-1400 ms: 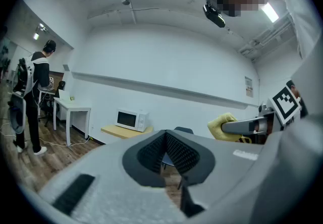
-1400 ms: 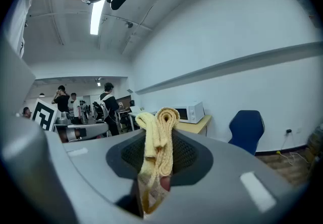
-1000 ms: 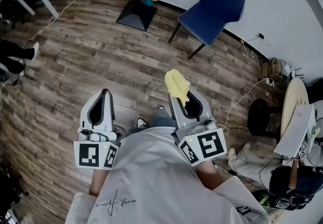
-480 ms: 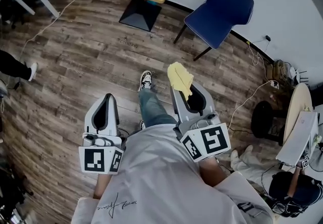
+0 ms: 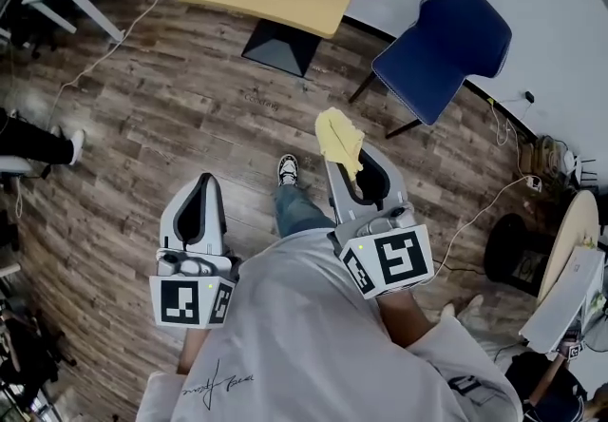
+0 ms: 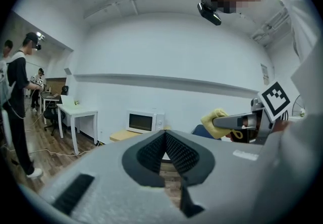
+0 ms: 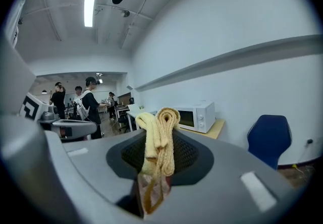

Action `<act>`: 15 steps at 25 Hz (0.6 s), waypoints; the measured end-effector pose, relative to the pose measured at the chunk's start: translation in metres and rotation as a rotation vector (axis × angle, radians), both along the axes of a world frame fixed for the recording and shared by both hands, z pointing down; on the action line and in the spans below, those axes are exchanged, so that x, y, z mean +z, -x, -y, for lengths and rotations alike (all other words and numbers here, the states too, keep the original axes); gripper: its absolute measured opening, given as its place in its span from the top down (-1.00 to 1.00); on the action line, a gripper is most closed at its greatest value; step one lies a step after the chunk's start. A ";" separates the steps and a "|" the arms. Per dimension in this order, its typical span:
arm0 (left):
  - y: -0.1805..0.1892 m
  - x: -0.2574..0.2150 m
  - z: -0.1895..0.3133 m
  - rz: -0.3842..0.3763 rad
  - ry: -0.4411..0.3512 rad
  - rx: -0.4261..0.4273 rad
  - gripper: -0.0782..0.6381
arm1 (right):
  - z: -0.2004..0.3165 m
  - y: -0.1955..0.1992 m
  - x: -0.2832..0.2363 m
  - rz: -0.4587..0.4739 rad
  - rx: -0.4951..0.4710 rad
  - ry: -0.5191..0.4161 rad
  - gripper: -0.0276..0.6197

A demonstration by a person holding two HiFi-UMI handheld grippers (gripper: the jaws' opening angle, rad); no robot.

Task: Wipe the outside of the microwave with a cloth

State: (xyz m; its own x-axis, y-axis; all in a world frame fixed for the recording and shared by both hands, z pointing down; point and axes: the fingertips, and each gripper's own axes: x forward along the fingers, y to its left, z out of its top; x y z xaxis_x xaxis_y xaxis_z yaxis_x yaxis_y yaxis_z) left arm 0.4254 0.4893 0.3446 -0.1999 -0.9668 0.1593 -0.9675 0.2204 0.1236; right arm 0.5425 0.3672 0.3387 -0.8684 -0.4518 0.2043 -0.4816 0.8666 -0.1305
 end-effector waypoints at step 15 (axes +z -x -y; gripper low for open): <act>0.108 -0.003 0.182 -0.017 0.028 -0.005 0.81 | 0.180 0.108 0.008 -0.042 -0.001 0.043 0.60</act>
State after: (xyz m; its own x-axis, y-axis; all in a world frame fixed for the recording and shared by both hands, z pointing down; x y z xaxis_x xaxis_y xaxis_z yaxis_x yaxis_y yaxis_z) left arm 0.3172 0.3075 0.3413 -0.2020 -0.9608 0.1899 -0.9641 0.2292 0.1341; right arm 0.4341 0.1876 0.3470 -0.8589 -0.4410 0.2603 -0.4868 0.8610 -0.1474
